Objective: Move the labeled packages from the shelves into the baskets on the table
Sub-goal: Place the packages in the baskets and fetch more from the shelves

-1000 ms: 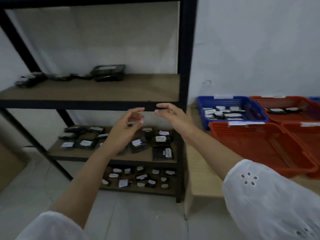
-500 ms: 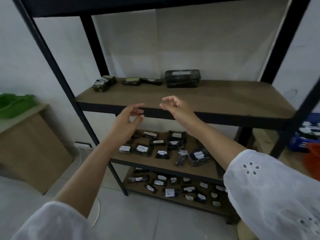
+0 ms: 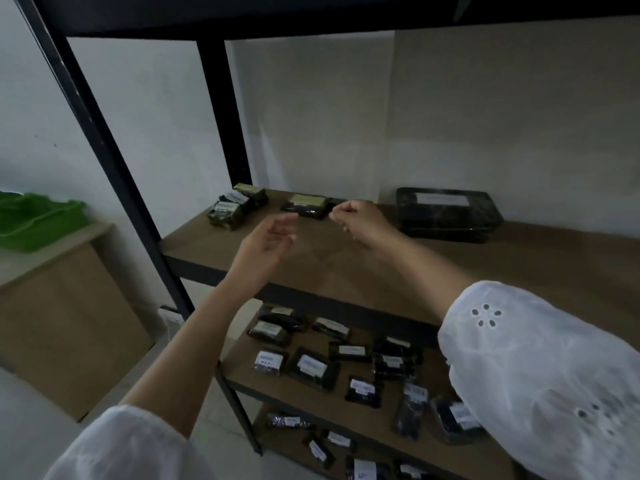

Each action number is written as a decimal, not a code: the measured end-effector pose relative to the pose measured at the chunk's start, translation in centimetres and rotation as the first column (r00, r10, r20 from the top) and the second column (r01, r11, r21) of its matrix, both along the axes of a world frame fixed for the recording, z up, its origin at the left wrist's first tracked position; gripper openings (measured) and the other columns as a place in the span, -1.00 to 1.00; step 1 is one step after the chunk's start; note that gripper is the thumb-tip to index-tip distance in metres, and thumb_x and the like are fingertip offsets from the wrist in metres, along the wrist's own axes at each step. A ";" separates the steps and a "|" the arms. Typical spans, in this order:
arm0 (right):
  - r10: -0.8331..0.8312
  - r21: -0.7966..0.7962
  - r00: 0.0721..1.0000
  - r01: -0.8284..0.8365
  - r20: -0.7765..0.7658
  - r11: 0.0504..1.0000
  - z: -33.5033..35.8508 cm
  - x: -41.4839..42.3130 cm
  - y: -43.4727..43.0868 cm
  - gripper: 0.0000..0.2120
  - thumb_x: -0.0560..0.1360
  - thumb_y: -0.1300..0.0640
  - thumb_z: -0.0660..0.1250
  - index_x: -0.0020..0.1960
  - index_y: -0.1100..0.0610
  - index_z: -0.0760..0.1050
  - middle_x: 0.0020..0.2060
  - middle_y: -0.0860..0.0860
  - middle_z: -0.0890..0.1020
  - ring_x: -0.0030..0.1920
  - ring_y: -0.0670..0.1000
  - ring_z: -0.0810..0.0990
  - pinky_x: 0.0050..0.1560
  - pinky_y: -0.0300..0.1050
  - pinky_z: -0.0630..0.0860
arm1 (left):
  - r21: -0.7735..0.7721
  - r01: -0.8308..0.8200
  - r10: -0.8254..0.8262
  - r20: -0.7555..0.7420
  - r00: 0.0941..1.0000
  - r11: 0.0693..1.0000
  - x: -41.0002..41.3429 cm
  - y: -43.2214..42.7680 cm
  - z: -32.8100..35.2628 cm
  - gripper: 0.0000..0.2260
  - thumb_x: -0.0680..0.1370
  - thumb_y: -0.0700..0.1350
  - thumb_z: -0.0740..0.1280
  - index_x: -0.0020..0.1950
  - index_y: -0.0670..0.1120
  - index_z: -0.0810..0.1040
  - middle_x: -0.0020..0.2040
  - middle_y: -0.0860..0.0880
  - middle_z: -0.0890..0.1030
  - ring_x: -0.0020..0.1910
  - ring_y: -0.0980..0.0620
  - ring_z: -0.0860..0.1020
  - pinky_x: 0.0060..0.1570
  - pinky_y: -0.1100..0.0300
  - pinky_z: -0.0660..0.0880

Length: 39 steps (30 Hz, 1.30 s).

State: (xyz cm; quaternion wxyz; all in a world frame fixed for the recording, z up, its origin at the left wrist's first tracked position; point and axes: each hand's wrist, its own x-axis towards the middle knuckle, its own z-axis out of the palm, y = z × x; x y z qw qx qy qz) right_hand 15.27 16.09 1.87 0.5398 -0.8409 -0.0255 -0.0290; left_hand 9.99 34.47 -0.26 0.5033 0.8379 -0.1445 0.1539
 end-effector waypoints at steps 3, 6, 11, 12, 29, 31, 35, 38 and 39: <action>0.011 -0.021 1.000 -0.012 -0.022 1.000 -0.3 3.5 2.1 -0.80 0.51 0.12 0.33 0.07 0.20 0.57 -0.18 0.01 0.55 -0.10 -0.01 0.48 -0.27 -0.21 0.33 | 0.005 -0.036 0.036 0.008 0.999 0.999 2.8 2.1 -0.2 -0.74 0.56 -0.18 0.29 0.19 0.10 0.46 -0.04 0.21 0.54 -0.11 0.45 0.47 -0.08 0.60 0.32; 0.042 -0.047 0.998 -0.044 -0.051 0.998 -0.6 5.9 5.2 -0.84 0.51 0.11 0.34 0.03 0.16 0.57 -0.21 0.00 0.55 -0.15 -0.02 0.48 -0.32 -0.23 0.33 | 0.000 -0.059 0.059 -0.006 0.998 0.998 5.7 4.5 -0.3 -0.75 0.56 -0.20 0.28 0.18 0.09 0.47 -0.04 0.18 0.55 -0.06 0.35 0.50 -0.07 0.53 0.36; 0.063 -0.068 0.997 -0.067 -0.052 0.995 -1.3 8.6 10.4 -0.86 0.51 0.09 0.34 0.02 0.11 0.57 -0.29 -0.08 0.49 -0.31 -0.12 0.41 -0.38 -0.26 0.29 | 0.066 -0.273 0.274 -0.010 0.962 0.960 9.6 8.6 -0.4 -0.77 0.55 -0.18 0.28 0.19 0.03 0.50 0.13 -0.05 0.52 0.11 0.10 0.47 0.09 0.32 0.39; 0.063 -0.066 0.996 -0.066 -0.058 0.996 -1.3 9.1 11.2 -0.85 0.52 0.08 0.33 0.03 0.12 0.56 -0.28 -0.08 0.49 -0.31 -0.12 0.40 -0.38 -0.25 0.28 | 0.155 -0.353 0.360 -0.015 0.933 0.923 10.4 9.2 -0.4 -0.75 0.55 -0.15 0.28 0.23 0.01 0.48 0.21 -0.11 0.48 0.20 -0.03 0.41 0.18 0.17 0.37; -0.060 -0.205 0.998 0.063 0.020 0.977 -2.4 14.6 16.9 -0.75 0.52 -0.08 0.30 -0.03 0.10 0.39 -0.13 -0.01 0.51 -0.14 -0.02 0.47 -0.21 -0.15 0.34 | 0.149 -0.230 0.268 -0.342 0.900 0.962 14.3 13.4 -0.3 -0.47 0.43 0.01 0.45 0.24 -0.14 0.27 0.04 -0.06 0.49 -0.03 -0.02 0.48 -0.13 0.17 0.43; -0.038 -0.273 0.998 0.051 0.052 0.961 -2.3 15.3 17.5 -0.69 0.49 -0.15 0.32 0.01 0.08 0.40 -0.08 -0.01 0.52 -0.13 -0.01 0.48 -0.30 -0.18 0.33 | 0.073 -0.222 0.234 -0.357 0.904 0.972 14.2 13.6 -0.1 -0.52 0.44 -0.05 0.45 0.19 -0.11 0.25 -0.01 -0.03 0.47 -0.12 0.01 0.49 -0.35 0.25 0.42; 0.052 -0.384 0.997 -0.025 0.061 0.923 -2.7 16.0 18.2 -0.58 0.44 -0.16 0.39 0.16 0.07 0.45 0.08 0.03 0.59 -0.04 0.02 0.54 -0.13 -0.12 0.48 | -0.078 -0.216 0.162 -0.436 0.885 0.973 14.1 14.1 0.2 -0.57 0.46 -0.12 0.44 0.12 -0.07 0.21 0.01 -0.06 0.46 -0.17 0.01 0.52 -0.53 0.24 0.49; 0.076 -0.391 0.994 -0.039 0.081 0.920 -2.9 16.2 18.2 -0.66 0.43 -0.01 0.44 0.15 0.04 0.47 0.17 0.06 0.59 0.04 0.05 0.56 -0.03 -0.12 0.51 | -0.131 -0.208 0.123 -0.471 0.873 0.969 13.9 14.4 0.1 -0.55 0.46 -0.14 0.44 0.14 -0.08 0.20 0.05 -0.07 0.45 -0.15 0.00 0.53 -0.52 0.24 0.53; 0.090 -0.376 0.993 -0.056 0.075 0.925 -2.9 16.2 18.2 -0.67 0.42 0.04 0.45 0.15 0.03 0.48 0.18 0.06 0.59 0.02 0.03 0.55 -0.05 -0.14 0.50 | -0.138 -0.202 0.113 -0.479 0.870 0.970 13.8 14.5 0.1 -0.54 0.46 -0.15 0.44 0.16 -0.08 0.20 0.07 -0.08 0.45 -0.12 -0.02 0.54 -0.48 0.22 0.54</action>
